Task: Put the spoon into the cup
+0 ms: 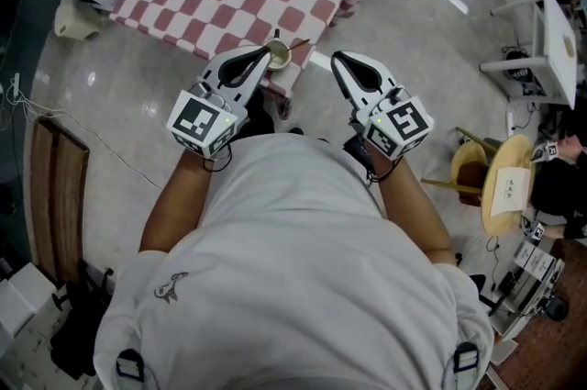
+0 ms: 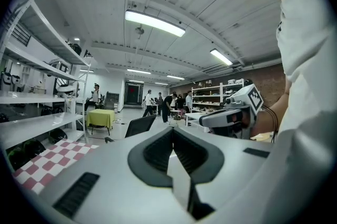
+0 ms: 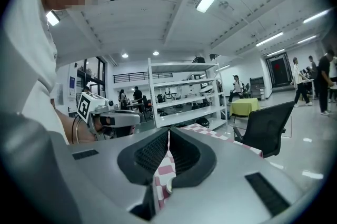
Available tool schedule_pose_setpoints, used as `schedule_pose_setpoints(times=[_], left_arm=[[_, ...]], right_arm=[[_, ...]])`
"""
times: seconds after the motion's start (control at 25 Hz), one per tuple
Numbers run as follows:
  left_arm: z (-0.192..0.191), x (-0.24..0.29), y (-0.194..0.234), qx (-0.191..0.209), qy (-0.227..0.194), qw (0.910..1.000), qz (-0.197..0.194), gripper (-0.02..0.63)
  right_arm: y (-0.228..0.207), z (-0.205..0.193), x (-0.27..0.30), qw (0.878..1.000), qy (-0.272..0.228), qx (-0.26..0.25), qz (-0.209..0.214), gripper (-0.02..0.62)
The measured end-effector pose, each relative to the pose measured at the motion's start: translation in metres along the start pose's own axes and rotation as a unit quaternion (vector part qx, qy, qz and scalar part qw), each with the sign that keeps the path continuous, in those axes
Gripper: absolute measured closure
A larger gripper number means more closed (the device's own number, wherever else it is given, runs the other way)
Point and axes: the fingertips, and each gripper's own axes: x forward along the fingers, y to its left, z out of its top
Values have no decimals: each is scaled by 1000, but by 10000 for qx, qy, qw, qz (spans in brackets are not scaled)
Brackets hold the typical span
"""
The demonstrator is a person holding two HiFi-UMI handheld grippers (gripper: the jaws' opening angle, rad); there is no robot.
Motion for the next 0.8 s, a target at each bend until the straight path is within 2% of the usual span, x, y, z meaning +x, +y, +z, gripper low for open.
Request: schedule_pose_setpoints(times=[0.48, 0.8], left_arm=[[10, -28, -22, 157, 148, 9994, 257, 592], [5, -60, -19, 181, 240, 9995, 118, 592]], right_arm=[[25, 3, -10, 9994, -117, 91, 322, 558], [52, 4, -5, 9996, -146, 121, 198, 558]])
